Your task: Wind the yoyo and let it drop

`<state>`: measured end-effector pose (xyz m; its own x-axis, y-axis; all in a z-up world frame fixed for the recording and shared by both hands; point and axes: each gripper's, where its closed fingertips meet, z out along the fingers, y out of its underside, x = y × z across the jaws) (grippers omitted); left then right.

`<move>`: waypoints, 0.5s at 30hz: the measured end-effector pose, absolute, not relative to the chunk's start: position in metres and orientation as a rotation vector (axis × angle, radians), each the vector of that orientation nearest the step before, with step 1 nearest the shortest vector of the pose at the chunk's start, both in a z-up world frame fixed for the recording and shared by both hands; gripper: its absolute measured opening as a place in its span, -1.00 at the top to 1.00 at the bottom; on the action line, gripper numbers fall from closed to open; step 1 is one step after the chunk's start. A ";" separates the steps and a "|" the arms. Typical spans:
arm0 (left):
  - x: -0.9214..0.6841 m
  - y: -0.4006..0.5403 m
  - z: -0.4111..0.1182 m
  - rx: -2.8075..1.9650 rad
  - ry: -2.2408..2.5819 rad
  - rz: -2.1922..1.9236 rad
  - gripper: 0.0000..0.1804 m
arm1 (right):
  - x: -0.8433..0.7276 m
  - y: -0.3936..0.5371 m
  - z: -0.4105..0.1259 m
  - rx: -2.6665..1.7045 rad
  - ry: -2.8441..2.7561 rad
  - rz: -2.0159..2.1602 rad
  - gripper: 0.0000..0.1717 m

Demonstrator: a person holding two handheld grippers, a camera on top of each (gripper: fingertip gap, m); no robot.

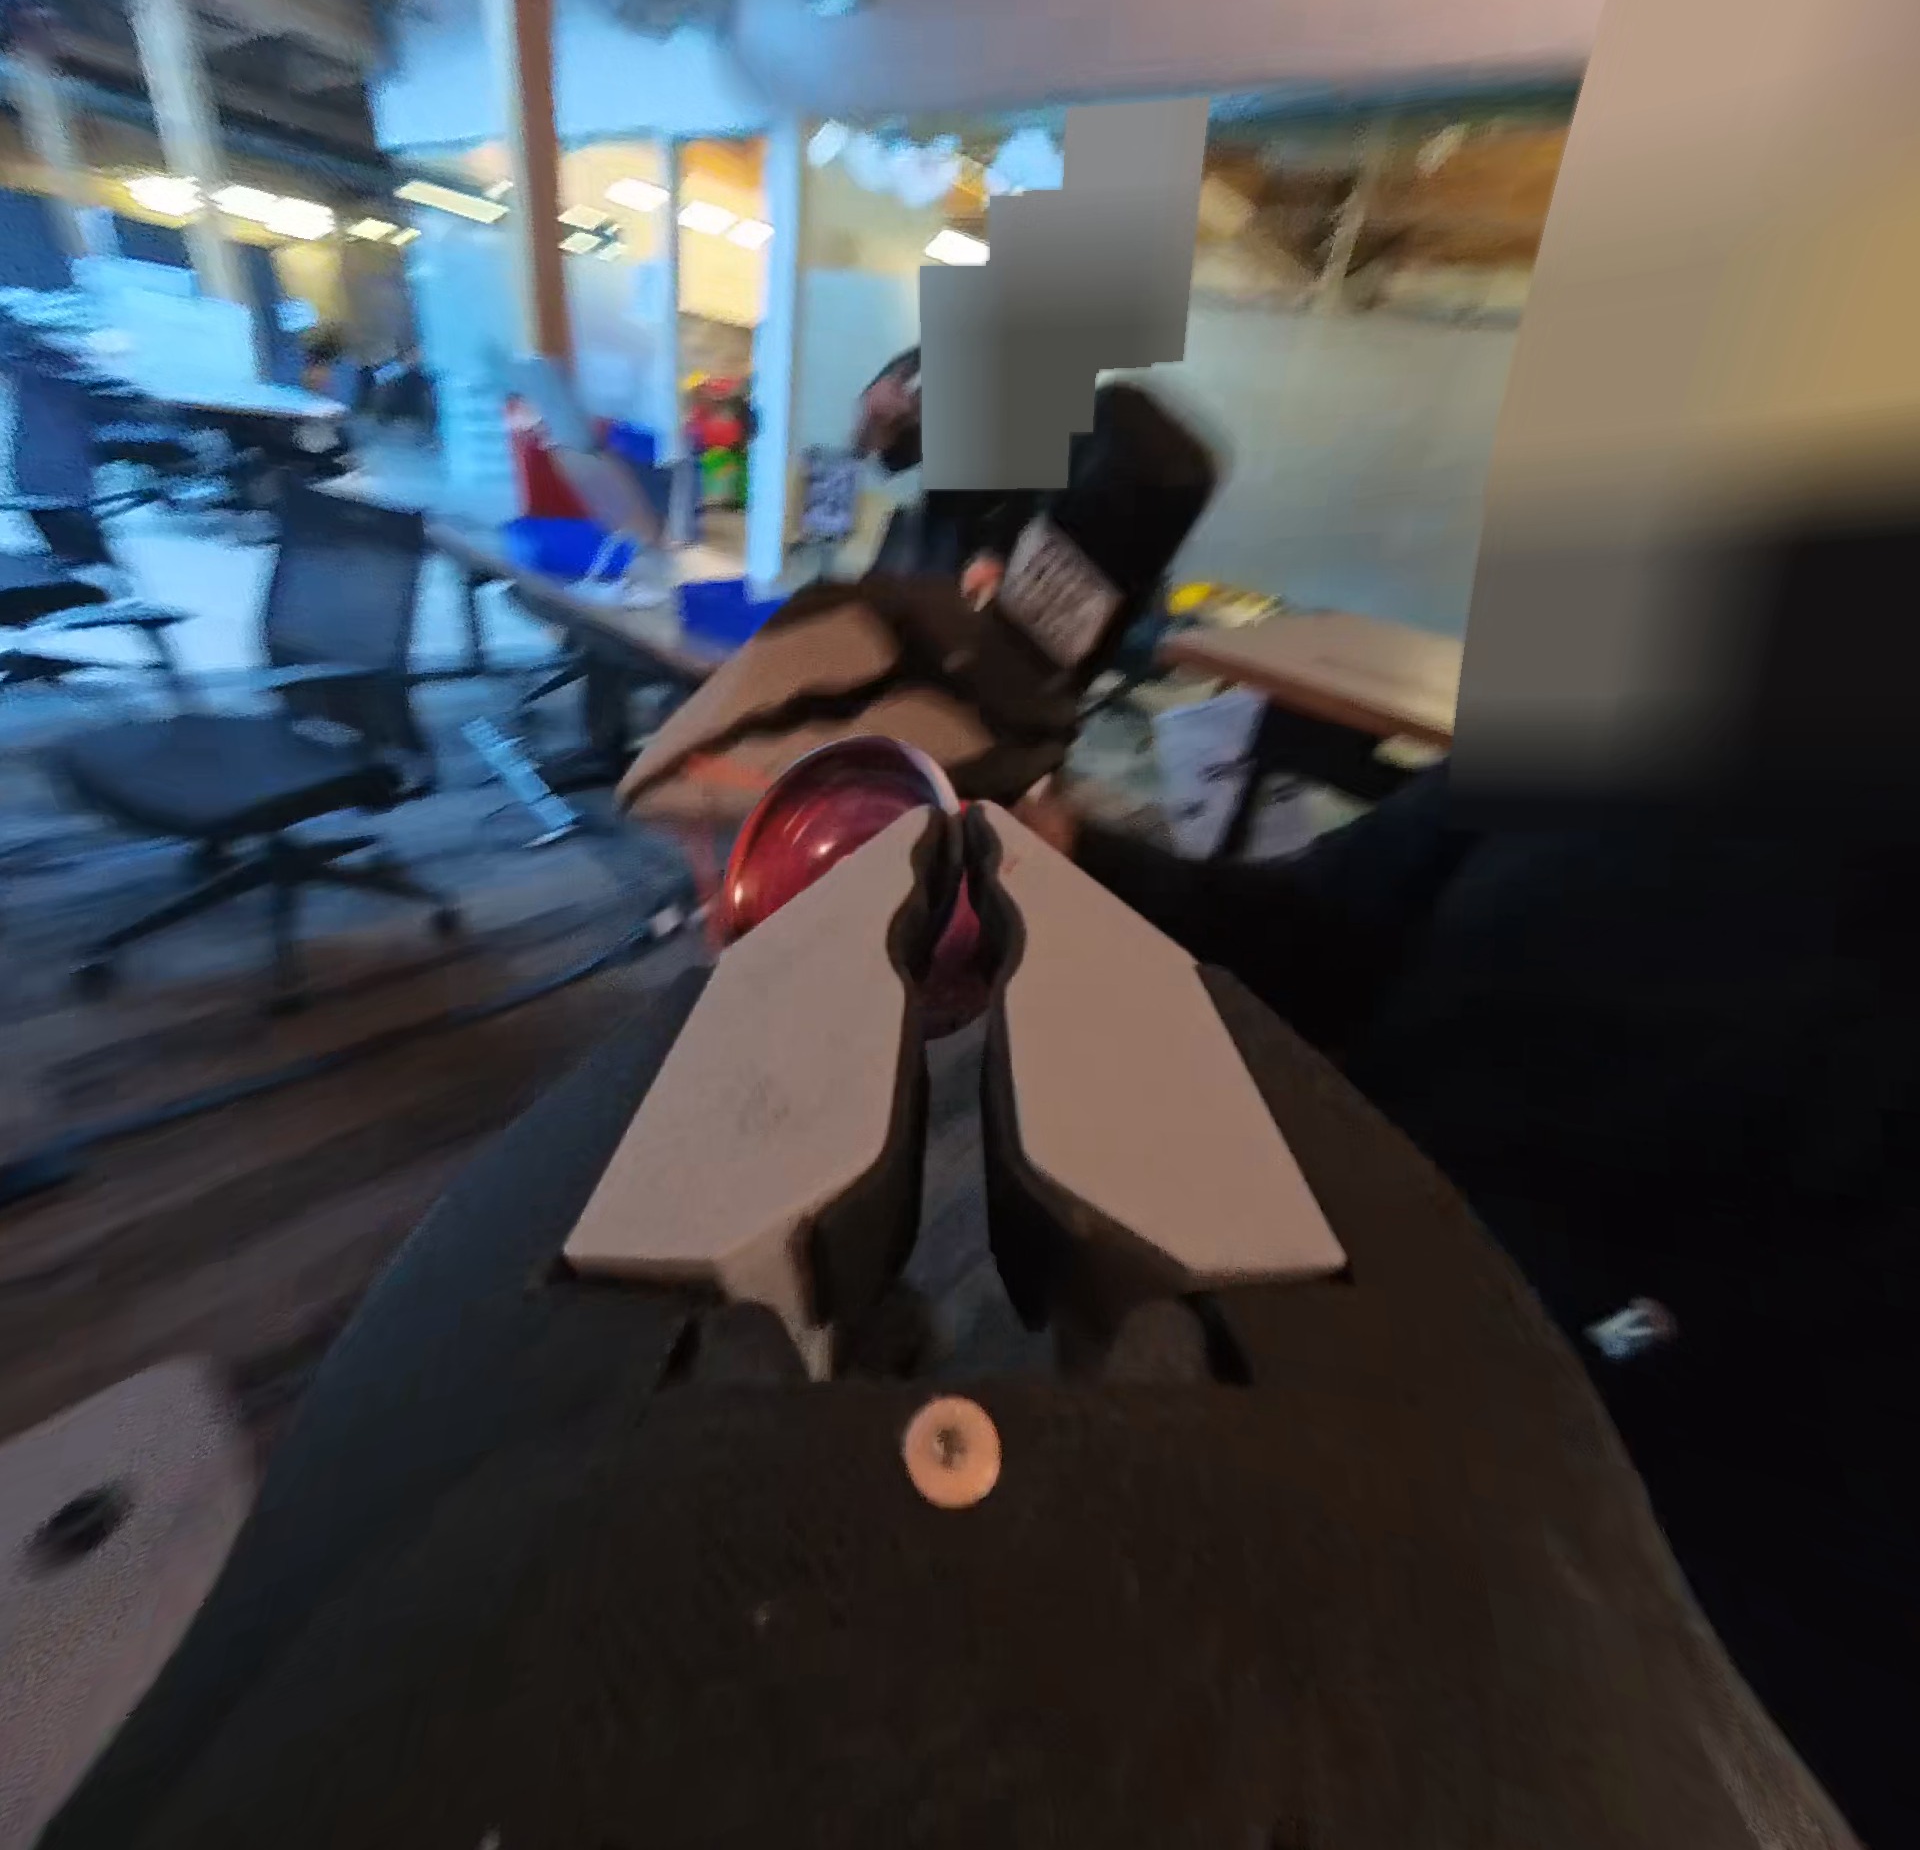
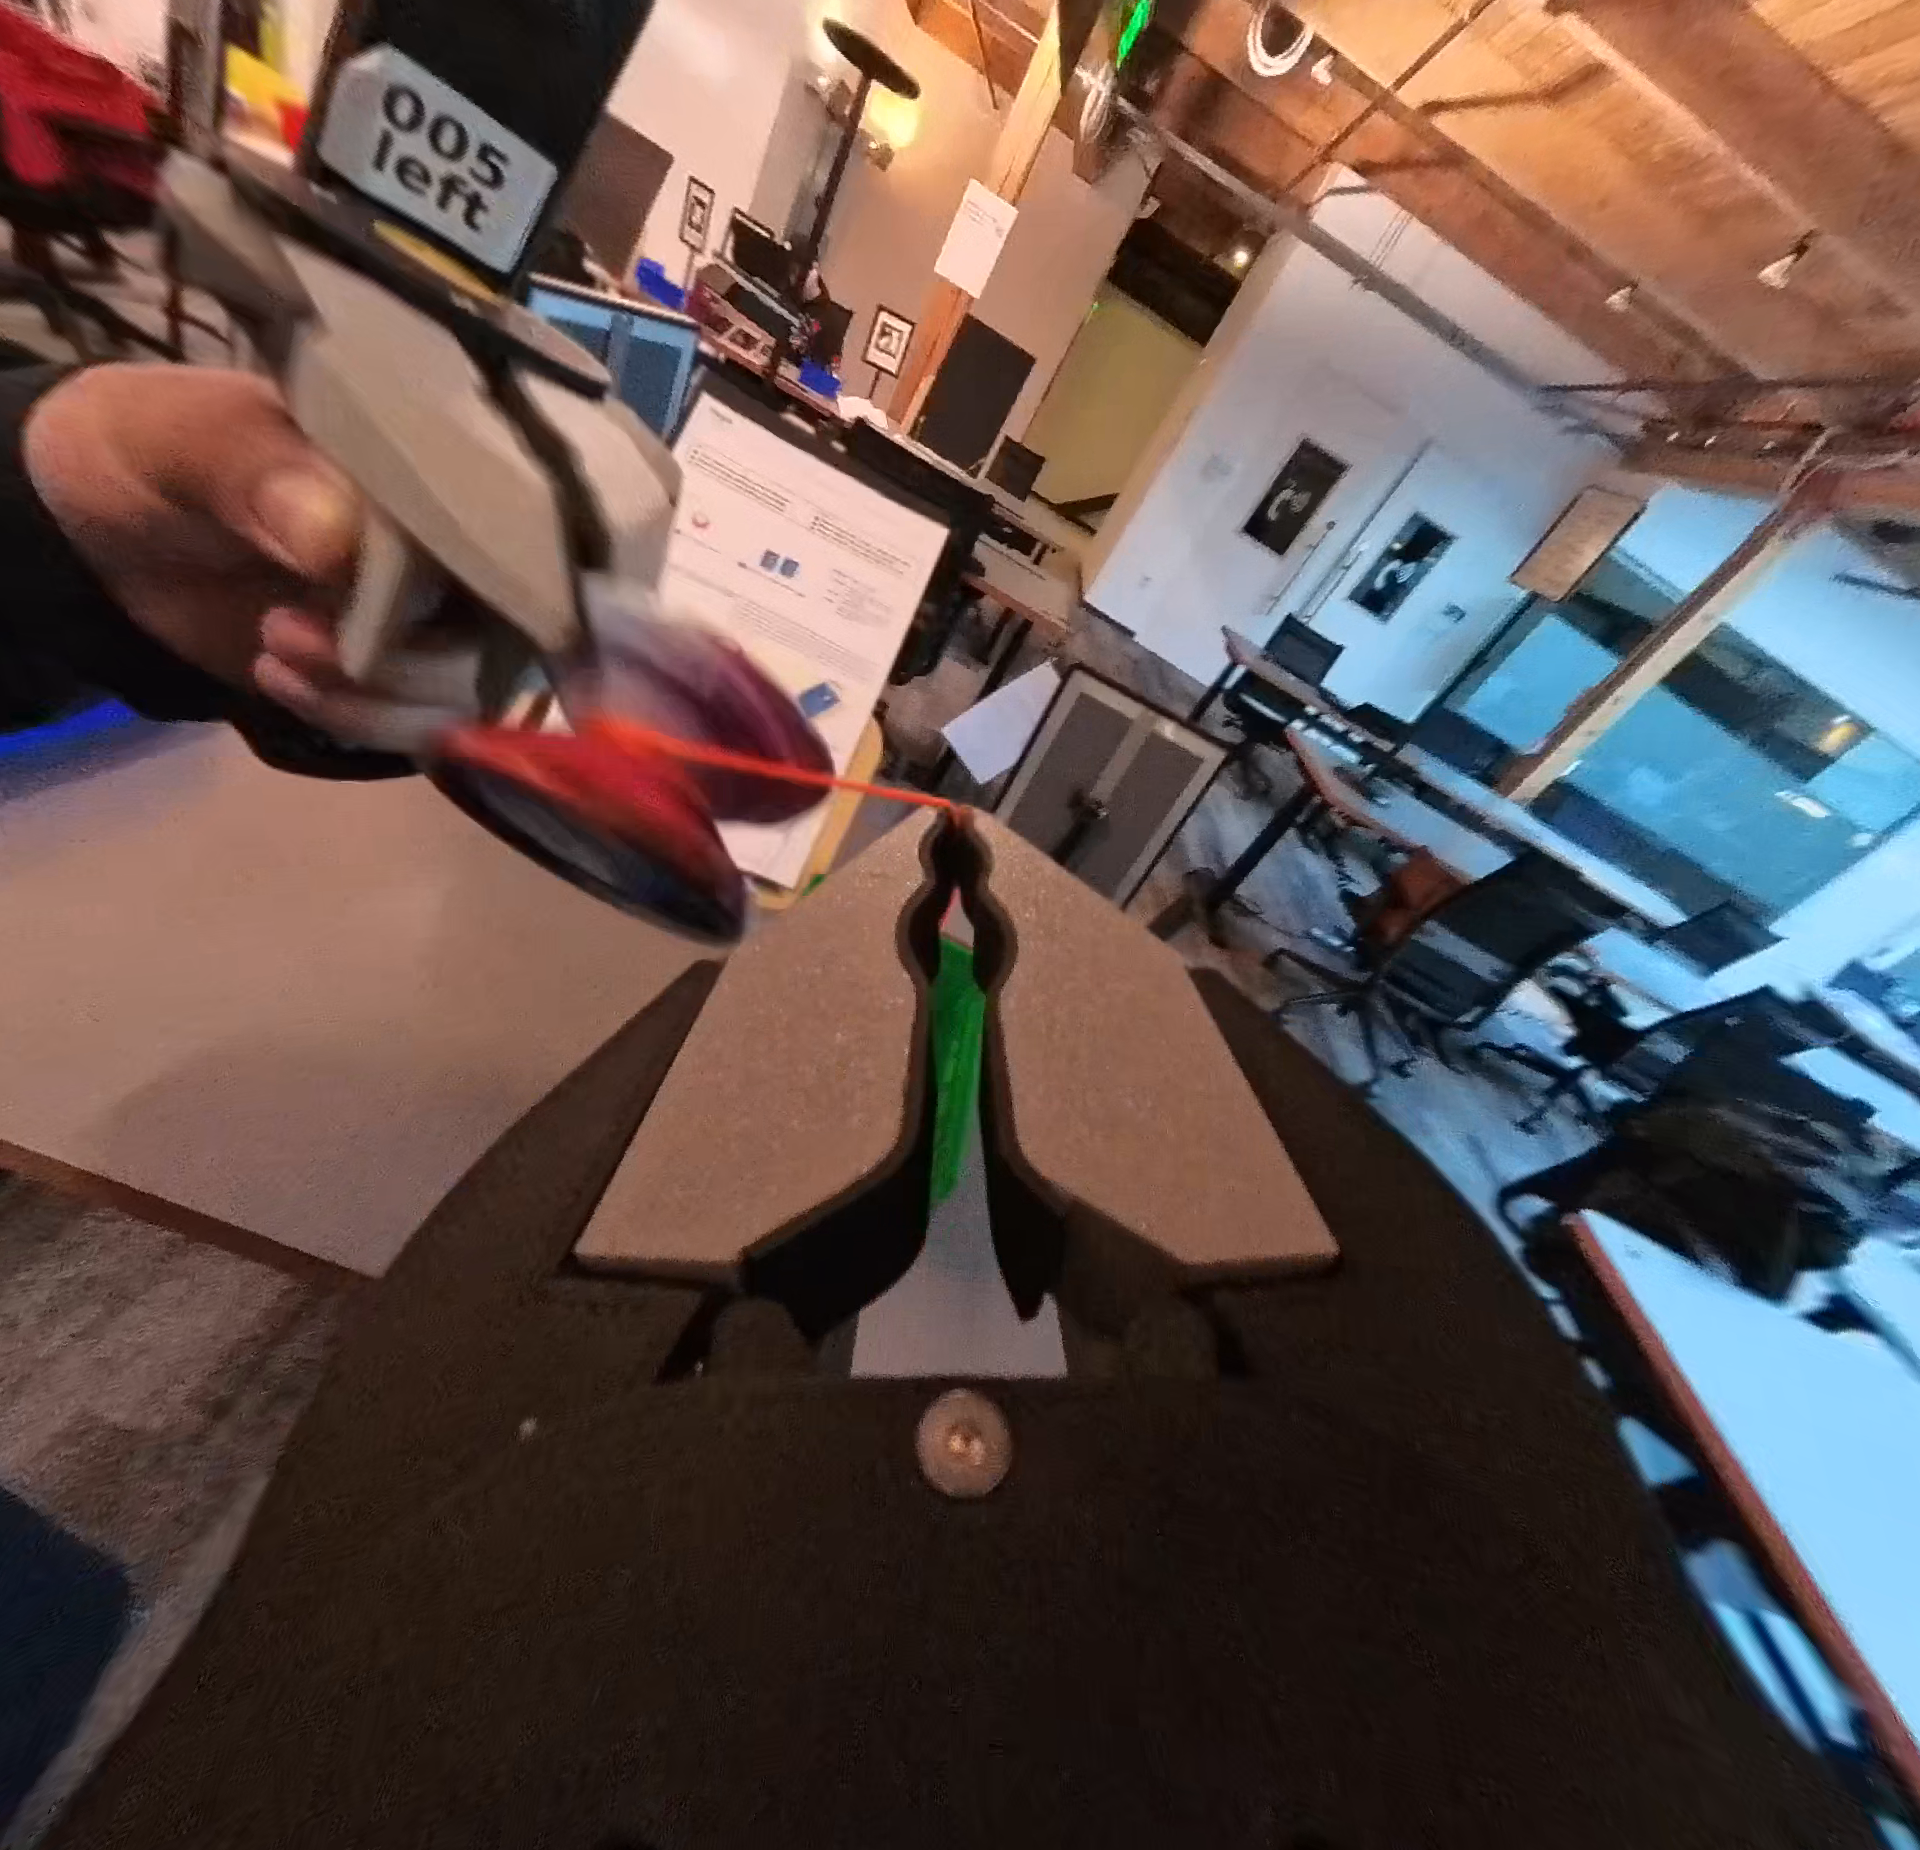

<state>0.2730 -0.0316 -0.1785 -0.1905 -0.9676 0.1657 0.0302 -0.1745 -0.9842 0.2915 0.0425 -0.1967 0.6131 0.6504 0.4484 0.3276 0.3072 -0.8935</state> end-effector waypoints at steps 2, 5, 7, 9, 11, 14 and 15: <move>0.269 -0.030 -0.165 -1.168 1.165 -1.604 1.00 | 0.281 0.043 -0.215 -1.310 -0.906 0.431 1.00; 0.264 -0.016 -0.153 -1.144 1.049 -1.680 0.99 | 0.251 0.027 -0.232 -1.297 -0.770 0.734 1.00; 0.265 -0.004 -0.153 -1.159 0.975 -1.675 0.99 | 0.222 0.012 -0.251 -1.339 -0.751 0.863 1.00; 0.270 0.012 -0.166 -1.229 0.968 -1.525 0.98 | 0.193 -0.008 -0.265 -1.368 -0.803 0.919 1.00; 0.271 0.026 -0.186 -1.302 1.015 -1.319 0.98 | 0.185 -0.019 -0.259 -1.341 -0.834 0.879 1.00; 0.265 0.038 -0.205 -1.356 1.084 -1.082 0.98 | 0.204 -0.020 -0.233 -1.335 -0.853 0.798 1.00; 0.262 0.039 -0.208 -1.360 1.109 -1.033 0.98 | 0.214 -0.018 -0.224 -1.344 -0.858 0.776 1.00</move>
